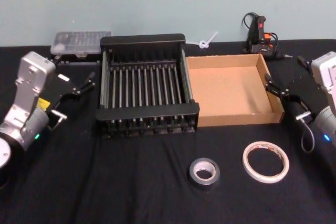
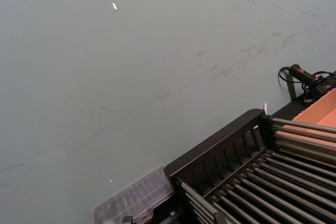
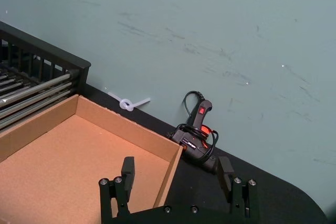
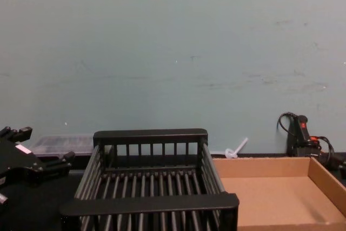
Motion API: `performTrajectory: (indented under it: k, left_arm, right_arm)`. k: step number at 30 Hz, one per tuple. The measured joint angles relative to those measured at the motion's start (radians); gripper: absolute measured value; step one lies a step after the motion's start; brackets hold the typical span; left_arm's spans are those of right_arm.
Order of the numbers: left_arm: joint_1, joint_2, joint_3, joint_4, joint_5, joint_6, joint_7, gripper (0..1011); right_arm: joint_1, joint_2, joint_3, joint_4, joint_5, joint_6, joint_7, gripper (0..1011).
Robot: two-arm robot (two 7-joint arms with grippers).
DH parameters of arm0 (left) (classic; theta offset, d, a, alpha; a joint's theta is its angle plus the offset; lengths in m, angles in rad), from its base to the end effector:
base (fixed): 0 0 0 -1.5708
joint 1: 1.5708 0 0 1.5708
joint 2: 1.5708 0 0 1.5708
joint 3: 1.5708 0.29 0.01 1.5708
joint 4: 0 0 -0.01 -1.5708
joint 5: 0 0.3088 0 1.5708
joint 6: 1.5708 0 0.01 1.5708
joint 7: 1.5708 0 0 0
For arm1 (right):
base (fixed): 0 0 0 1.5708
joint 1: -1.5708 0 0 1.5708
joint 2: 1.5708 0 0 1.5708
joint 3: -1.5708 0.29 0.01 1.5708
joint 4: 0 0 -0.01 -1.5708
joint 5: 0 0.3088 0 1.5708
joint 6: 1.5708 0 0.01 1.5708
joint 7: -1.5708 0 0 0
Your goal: Pick up the white tape and place it into the black box , Pick up the silver tape and place it into the brown box.
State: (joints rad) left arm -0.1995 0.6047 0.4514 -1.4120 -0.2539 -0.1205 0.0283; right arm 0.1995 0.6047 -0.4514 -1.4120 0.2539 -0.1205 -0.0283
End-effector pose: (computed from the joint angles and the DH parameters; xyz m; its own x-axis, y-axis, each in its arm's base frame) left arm 0.3581 0.0827 -0.3023 0.2923 0.8803 0.3738 -0.9553 0.2873 0.0703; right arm 0.3581 -0.0827 -0.3023 0.2923 -0.8803 0.3737 0.9553 0.2873 -0.0703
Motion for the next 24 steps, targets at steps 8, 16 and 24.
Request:
performTrajectory:
  k: [8,16,24]
  left_arm:
    - [0.0,0.0,0.0,0.0,0.0,0.0,0.0,1001]
    - [0.0,0.0,0.0,0.0,0.0,0.0,0.0,1001]
    - [0.0,0.0,0.0,0.0,0.0,0.0,0.0,1001]
  right_arm:
    - [0.0,0.0,0.0,0.0,0.0,0.0,0.0,1000]
    - [0.0,0.0,0.0,0.0,0.0,0.0,0.0,1000]
    - [0.0,0.0,0.0,0.0,0.0,0.0,0.0,1000]
